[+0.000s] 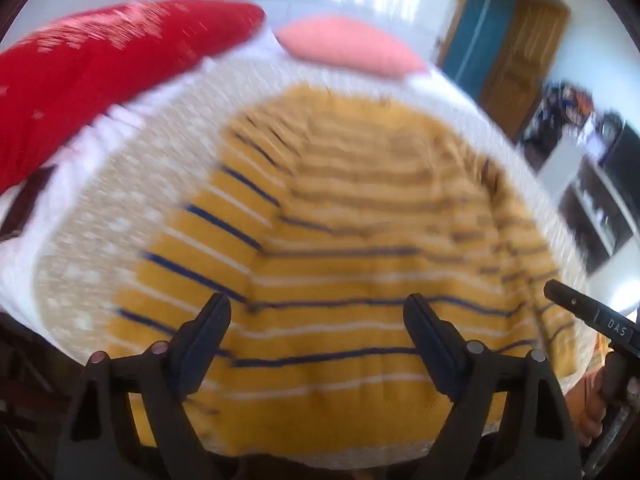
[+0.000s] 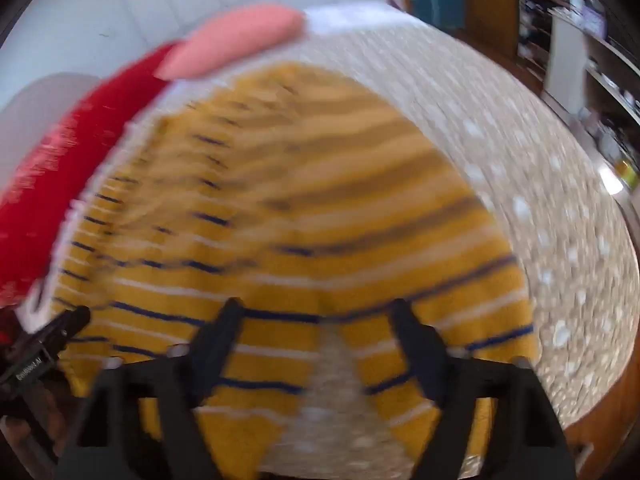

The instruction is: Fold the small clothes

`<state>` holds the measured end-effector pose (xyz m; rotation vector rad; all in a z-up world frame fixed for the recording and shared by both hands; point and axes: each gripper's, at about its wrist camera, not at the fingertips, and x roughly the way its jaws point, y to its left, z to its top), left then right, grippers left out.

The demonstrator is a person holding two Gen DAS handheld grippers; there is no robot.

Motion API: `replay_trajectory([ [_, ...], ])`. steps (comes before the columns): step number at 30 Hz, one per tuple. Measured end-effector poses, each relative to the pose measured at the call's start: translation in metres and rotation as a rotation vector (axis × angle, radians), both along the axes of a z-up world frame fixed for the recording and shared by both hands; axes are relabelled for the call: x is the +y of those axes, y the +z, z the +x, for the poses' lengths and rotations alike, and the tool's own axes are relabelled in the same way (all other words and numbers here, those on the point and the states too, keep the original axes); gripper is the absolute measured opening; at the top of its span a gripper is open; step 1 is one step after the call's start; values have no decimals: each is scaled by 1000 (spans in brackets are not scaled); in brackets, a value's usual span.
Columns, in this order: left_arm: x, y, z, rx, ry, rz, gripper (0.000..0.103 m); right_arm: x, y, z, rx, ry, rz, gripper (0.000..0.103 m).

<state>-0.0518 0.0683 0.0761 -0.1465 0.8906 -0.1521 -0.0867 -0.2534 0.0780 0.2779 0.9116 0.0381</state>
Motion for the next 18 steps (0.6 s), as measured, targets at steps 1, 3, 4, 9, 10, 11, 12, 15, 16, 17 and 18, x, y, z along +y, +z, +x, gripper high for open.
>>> replay_trajectory([
  [1,6,8,-1,-17,23,10,88,12,13,0,-42,30,-27,77],
  [3,29,15,-2,-42,70,27,88,43,30,14,-84,133,-35,79],
  [4,36,17,-5,-50,90,38,88,65,32,28,-78,211,-10,80],
  [9,94,7,-20,-56,159,78,88,171,3,108,-13,355,8,82],
  [10,107,5,-24,-57,168,87,88,187,-6,123,4,376,15,82],
  [11,116,4,-27,-60,178,96,88,205,-14,143,29,387,35,82],
  [12,123,2,-32,-66,188,107,88,220,-20,154,42,387,56,82],
  [15,149,-7,-44,-73,229,117,88,236,-40,197,132,364,105,67],
  [16,159,-11,-46,-66,239,109,88,243,-46,207,174,366,124,52],
  [17,164,-15,-48,-61,246,103,88,249,-52,218,213,383,155,25],
  [18,173,-18,-47,-56,252,91,88,253,-50,223,223,391,154,19],
])
